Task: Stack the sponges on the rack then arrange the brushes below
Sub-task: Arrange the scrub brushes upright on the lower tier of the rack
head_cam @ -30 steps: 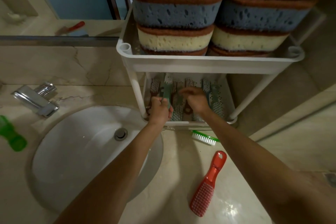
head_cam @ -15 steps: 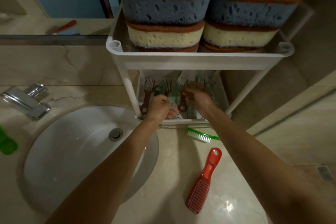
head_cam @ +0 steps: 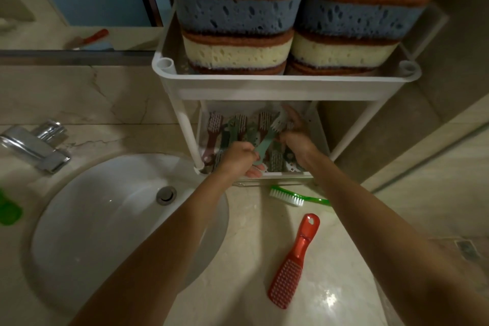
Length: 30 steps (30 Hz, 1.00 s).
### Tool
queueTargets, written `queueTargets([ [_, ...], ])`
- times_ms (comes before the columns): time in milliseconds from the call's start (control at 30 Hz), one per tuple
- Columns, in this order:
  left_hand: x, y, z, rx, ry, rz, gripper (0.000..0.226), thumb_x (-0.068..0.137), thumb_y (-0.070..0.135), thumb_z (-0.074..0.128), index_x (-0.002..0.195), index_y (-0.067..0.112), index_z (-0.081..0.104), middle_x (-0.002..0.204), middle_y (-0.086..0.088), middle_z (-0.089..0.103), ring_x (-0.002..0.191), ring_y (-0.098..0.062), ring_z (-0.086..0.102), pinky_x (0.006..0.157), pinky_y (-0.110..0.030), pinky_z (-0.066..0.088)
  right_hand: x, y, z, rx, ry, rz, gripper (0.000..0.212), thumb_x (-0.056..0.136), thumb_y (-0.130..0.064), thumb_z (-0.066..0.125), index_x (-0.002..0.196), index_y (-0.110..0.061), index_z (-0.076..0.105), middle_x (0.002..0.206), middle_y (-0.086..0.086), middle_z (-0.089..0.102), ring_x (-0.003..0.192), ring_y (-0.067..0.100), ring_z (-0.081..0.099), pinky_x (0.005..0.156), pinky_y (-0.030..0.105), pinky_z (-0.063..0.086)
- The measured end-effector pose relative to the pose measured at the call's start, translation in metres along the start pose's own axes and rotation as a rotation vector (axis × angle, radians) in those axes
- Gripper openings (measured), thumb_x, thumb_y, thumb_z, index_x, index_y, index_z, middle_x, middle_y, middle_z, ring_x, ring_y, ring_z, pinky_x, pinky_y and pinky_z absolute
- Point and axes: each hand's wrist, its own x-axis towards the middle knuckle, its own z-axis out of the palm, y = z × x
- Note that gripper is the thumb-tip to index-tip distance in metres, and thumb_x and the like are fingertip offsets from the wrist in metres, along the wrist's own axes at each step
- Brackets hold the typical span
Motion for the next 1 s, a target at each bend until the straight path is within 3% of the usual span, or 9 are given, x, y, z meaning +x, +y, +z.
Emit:
queueTargets([
  [67, 0.004, -0.001, -0.006, 0.010, 0.046, 0.040, 0.022, 0.098, 0.004, 0.038, 0.113, 0.006, 0.054, 0.069, -0.011, 0.063, 0.031, -0.004, 0.057, 0.037, -0.015, 0.047, 0.002, 0.003, -0.005, -0.383, -0.039, -0.129, 0.068, 0.079, 0.017, 0.049, 0.138, -0.017, 0.044, 0.150, 0.012, 0.028, 0.139, 0.026, 0.028, 0.105, 0.018, 0.029],
  [133, 0.008, -0.002, -0.012, -0.006, 0.112, 0.097, 0.028, 0.098, 0.004, 0.039, 0.121, -0.001, 0.054, 0.063, -0.010, 0.060, 0.029, -0.001, 0.053, 0.035, -0.012, 0.044, 0.003, 0.008, -0.009, -0.713, -0.076, -0.178, 0.059, 0.085, 0.005, 0.053, 0.138, -0.020, 0.045, 0.156, 0.011, 0.014, 0.146, 0.026, 0.012, 0.112, 0.018, 0.014],
  [300, 0.021, 0.006, -0.021, -0.308, 0.334, 0.089, 0.024, 0.098, 0.009, 0.044, 0.117, -0.001, 0.054, 0.051, -0.002, 0.053, 0.025, 0.002, 0.045, 0.034, -0.010, 0.039, 0.000, 0.011, -0.012, -1.141, -0.105, -0.348, 0.049, 0.085, -0.027, 0.062, 0.132, -0.017, 0.050, 0.145, 0.012, 0.039, 0.136, 0.031, 0.031, 0.114, 0.033, 0.023],
  [400, 0.022, 0.013, -0.022, -0.436, 0.336, 0.072, 0.017, 0.100, 0.015, 0.040, 0.094, 0.012, 0.055, 0.050, 0.004, 0.060, 0.040, -0.001, 0.054, 0.041, -0.011, 0.044, -0.006, 0.004, -0.006, -1.003, -0.158, -0.280, 0.047, 0.083, -0.026, 0.066, 0.124, -0.006, 0.055, 0.131, 0.015, 0.053, 0.121, 0.030, 0.050, 0.101, 0.032, 0.041],
  [467, 0.024, 0.013, -0.022, -0.387, 0.341, 0.068, 0.019, 0.099, 0.006, 0.035, 0.098, 0.012, 0.054, 0.071, -0.002, 0.062, 0.063, -0.011, 0.059, 0.053, -0.017, 0.050, -0.012, -0.003, -0.003, -0.839, -0.107, -0.188, 0.047, 0.084, -0.024, 0.067, 0.122, 0.000, 0.053, 0.124, 0.017, 0.059, 0.113, 0.030, 0.057, 0.092, 0.029, 0.045],
  [533, 0.029, 0.005, -0.023, -0.136, 0.402, 0.094, 0.026, 0.094, -0.002, 0.036, 0.106, 0.004, 0.059, 0.093, -0.011, 0.064, 0.087, -0.025, 0.063, 0.073, -0.028, 0.051, -0.015, -0.006, 0.003, -0.771, -0.089, -0.088, 0.051, 0.085, -0.021, 0.066, 0.126, 0.001, 0.045, 0.124, 0.018, 0.059, 0.113, 0.031, 0.058, 0.090, 0.029, 0.046],
  [633, 0.026, -0.005, -0.023, 0.246, 0.445, 0.137, 0.029, 0.092, 0.002, 0.043, 0.116, 0.004, 0.060, 0.118, -0.014, 0.062, 0.109, -0.031, 0.058, 0.079, -0.024, 0.041, -0.016, -0.001, 0.021, -0.763, -0.073, -0.048, 0.053, 0.083, -0.024, 0.067, 0.124, 0.003, 0.046, 0.117, 0.019, 0.063, 0.105, 0.032, 0.062, 0.088, 0.034, 0.051],
  [800, 0.026, -0.011, -0.019, 0.622, 0.350, 0.107, 0.035, 0.095, 0.012, 0.044, 0.127, 0.005, 0.055, 0.130, -0.019, 0.055, 0.121, -0.037, 0.050, 0.094, -0.037, 0.043, -0.022, -0.004, 0.036, -0.843, -0.084, -0.052, 0.039, 0.091, -0.021, 0.056, 0.118, 0.007, 0.054, 0.117, 0.025, 0.062, 0.109, 0.035, 0.060, 0.091, 0.036, 0.047],
  [1000, 0.030, -0.018, -0.016, 0.583, 0.296, 0.150, 0.033, 0.093, 0.002, 0.041, 0.117, -0.004, 0.063, 0.128, -0.024, 0.056, 0.120, -0.038, 0.050, 0.101, -0.037, 0.041, -0.024, 0.004, 0.043, -0.910, -0.102, 0.001, 0.032, 0.095, -0.022, 0.047, 0.113, 0.002, 0.061, 0.117, 0.022, 0.063, 0.110, 0.033, 0.059, 0.092, 0.035, 0.046],
])
